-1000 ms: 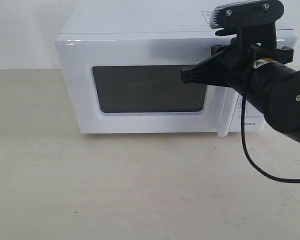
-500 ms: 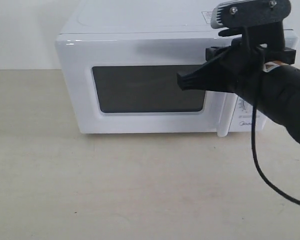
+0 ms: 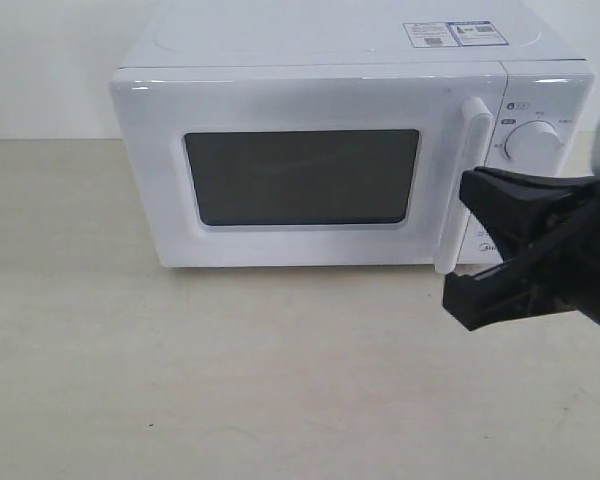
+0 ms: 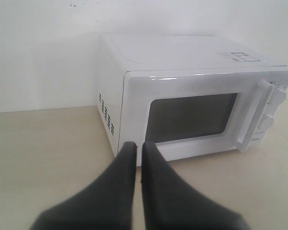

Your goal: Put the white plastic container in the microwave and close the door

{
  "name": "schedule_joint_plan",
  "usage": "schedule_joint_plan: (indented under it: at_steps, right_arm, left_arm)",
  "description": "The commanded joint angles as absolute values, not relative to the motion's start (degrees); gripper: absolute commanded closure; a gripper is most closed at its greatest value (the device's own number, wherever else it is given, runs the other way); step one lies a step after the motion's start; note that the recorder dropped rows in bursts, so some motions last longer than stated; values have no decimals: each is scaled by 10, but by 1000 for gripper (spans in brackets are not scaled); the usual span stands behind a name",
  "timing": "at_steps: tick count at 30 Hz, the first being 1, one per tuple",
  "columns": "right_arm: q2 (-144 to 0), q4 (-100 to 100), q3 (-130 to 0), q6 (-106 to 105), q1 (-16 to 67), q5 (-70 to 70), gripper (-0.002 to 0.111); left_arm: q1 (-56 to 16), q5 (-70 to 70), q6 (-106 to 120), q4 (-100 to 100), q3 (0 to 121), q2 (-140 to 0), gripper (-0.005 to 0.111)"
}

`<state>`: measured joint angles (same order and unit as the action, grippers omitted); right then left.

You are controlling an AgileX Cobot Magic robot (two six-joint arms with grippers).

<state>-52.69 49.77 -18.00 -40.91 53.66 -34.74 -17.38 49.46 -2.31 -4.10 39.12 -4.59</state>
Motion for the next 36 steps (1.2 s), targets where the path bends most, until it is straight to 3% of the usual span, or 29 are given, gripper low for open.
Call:
schedule_joint_plan:
  at_steps: [1,18,22,26,36]
  right_arm:
    - [-482,496,-173,-409,538,-353,108]
    - [-457,496,-173,-410,536,-386,108]
    - [-426,496,-173,-403,501,-370,108]
    - [-355,496,-173,-404,392,-252,108]
    - [-151,481,-173,-424,31,92,108]
  left_arm:
    - [-177,497,-25,-40,390,-44,102]
    - [-177,496,-25,-40,390,-44,102]
    - [-177,496,-25,-40,390,-44,102]
    - [-177,496,-25,-40,390,-44,102]
    - [-177,496,-25,-40,390,-44,102]
